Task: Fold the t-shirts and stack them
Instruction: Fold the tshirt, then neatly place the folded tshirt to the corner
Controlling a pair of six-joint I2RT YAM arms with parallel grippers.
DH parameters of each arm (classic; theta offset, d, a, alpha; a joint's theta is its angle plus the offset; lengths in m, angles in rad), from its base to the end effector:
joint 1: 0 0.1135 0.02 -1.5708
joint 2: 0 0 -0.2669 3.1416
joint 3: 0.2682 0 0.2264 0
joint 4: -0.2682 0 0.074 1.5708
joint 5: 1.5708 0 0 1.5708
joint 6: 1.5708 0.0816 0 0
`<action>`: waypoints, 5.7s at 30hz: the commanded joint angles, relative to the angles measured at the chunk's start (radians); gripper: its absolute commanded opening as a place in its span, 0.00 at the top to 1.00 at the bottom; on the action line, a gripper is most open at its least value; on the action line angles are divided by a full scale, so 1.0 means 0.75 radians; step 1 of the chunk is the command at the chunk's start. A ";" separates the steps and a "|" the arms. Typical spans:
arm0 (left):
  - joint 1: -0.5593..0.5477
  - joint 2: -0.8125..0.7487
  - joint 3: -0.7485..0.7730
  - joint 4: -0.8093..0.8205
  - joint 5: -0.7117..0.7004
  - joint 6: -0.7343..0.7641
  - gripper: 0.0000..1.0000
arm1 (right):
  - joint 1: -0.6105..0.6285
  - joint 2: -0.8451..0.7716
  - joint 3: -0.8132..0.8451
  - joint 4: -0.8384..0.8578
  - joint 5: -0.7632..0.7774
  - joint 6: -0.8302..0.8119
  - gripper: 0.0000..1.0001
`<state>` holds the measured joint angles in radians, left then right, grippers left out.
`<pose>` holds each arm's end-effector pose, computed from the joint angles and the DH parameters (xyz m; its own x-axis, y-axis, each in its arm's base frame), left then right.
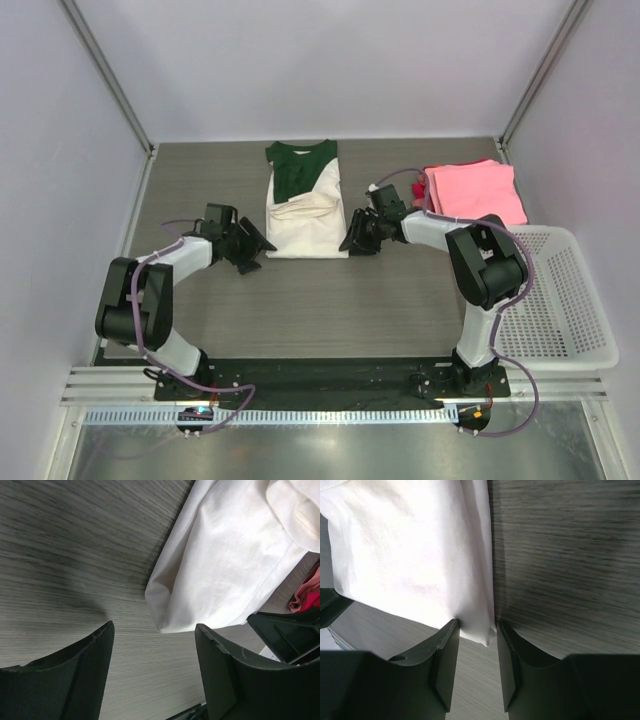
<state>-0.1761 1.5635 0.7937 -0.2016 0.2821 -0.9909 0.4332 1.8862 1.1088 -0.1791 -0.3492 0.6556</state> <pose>0.2939 -0.0754 0.1457 -0.7155 -0.6887 -0.1168 -0.5031 0.6241 -0.5979 0.3398 0.1879 0.1337 -0.9375 0.1976 -0.2864 -0.0024 0.8195 0.5730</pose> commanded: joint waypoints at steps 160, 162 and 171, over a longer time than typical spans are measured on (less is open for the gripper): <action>-0.992 1.128 1.851 0.821 -0.417 -0.217 1.00 | -1.154 -0.535 0.737 -0.649 0.411 -0.244 0.99; -0.990 1.238 1.946 0.815 -0.446 -0.199 1.00 | -1.165 -0.456 0.765 -0.637 0.384 -0.240 0.99; -0.968 1.738 2.468 0.845 -0.832 -0.091 0.32 | -1.154 0.096 1.030 -0.455 0.214 -0.115 0.42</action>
<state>-0.9234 2.7945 2.5992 0.3622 -0.1745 -1.1030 -0.4427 1.8275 1.7634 -0.6266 -0.1158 0.5415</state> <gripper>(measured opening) 0.550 0.331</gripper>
